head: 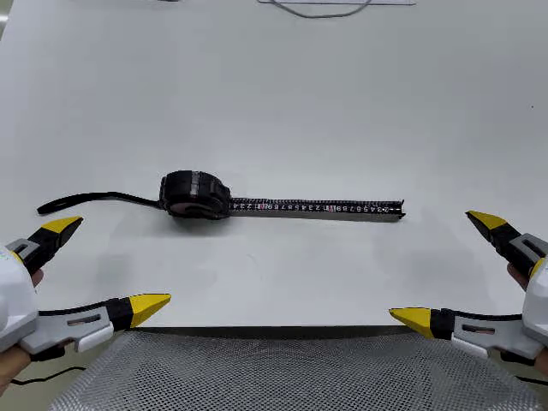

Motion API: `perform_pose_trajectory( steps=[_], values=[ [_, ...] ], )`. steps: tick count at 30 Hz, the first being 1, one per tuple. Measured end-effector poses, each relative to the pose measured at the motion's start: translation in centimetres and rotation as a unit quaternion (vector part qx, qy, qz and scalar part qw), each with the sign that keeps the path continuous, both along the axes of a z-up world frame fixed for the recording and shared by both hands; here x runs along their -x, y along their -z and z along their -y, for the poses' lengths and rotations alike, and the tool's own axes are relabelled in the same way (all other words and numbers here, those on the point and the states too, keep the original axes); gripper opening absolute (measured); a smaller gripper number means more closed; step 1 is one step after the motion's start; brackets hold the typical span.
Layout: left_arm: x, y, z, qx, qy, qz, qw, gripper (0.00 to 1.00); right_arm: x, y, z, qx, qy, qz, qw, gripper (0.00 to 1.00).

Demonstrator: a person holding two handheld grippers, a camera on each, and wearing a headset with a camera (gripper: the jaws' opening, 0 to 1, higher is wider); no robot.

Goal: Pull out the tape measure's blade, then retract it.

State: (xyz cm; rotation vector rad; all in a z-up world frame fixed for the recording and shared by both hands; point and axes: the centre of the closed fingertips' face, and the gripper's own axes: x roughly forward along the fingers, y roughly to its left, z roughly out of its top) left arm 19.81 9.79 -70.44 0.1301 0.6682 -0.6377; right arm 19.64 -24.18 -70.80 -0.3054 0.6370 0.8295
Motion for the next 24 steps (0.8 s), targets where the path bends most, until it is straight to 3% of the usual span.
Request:
perform_pose_trajectory(
  steps=[24],
  values=[
    [-0.16,-0.11,-0.06,0.002,-0.002,0.001,1.0,0.93,-0.04,-0.05,0.12,-0.003,0.0,0.0,1.0,0.99]
  ],
)
